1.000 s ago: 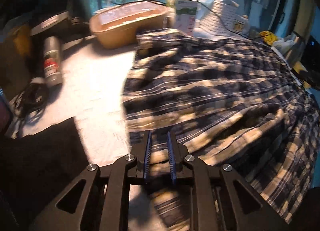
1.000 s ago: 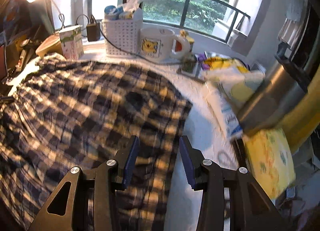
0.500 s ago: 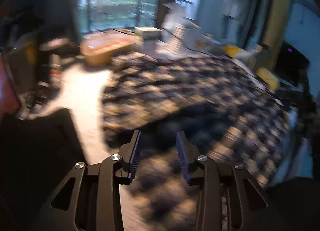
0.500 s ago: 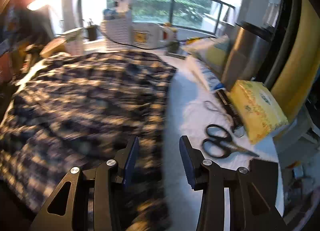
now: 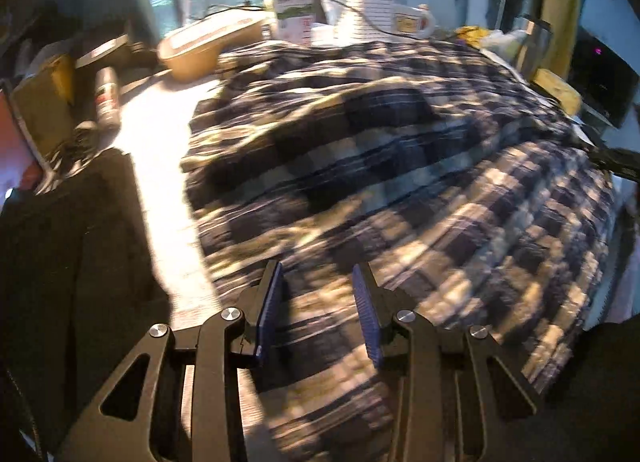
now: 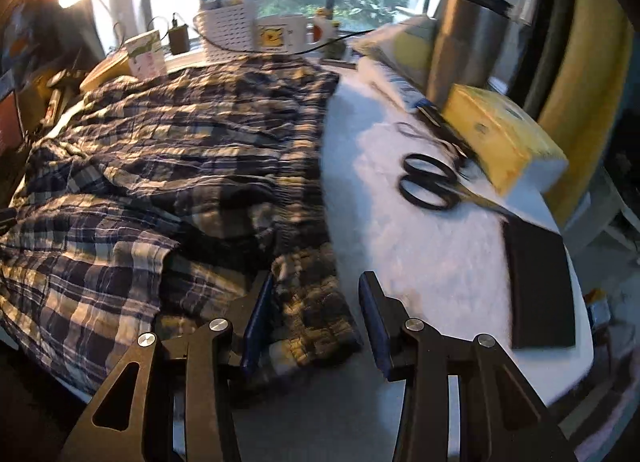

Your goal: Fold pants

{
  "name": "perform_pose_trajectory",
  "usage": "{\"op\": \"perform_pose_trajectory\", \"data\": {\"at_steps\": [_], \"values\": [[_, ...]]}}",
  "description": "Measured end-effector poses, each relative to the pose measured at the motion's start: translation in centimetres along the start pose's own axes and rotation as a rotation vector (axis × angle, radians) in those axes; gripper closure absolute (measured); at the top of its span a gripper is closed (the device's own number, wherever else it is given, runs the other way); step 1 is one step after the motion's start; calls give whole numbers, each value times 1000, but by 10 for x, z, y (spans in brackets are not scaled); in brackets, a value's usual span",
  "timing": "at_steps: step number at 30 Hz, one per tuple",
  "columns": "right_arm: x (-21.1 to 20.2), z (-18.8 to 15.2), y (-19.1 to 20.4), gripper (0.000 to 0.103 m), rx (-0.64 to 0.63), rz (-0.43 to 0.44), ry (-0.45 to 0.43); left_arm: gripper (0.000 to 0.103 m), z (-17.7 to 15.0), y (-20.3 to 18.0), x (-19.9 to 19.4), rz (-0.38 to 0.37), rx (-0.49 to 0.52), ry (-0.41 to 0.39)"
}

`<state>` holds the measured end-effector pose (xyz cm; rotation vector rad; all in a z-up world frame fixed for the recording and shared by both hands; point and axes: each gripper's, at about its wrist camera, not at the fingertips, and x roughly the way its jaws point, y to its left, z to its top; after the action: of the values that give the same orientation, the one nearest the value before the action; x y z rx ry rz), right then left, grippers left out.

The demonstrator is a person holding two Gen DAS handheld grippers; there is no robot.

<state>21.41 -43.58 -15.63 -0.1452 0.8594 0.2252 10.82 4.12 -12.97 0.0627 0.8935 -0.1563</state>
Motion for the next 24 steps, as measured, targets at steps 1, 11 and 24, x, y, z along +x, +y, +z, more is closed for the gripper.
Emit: {"op": "perform_pose_trajectory", "data": {"at_steps": [1,11,24], "values": [[-4,-3,-2,59,9,-1,-5,67,0,2,-1,14,-8,4],[-60,-18,-9,55,47,-64,-111,56,-29,-19,-65,-111,56,-139],[-67,-36,11,55,63,-19,-119,30,-80,-60,-68,-192,204,-40]]}}
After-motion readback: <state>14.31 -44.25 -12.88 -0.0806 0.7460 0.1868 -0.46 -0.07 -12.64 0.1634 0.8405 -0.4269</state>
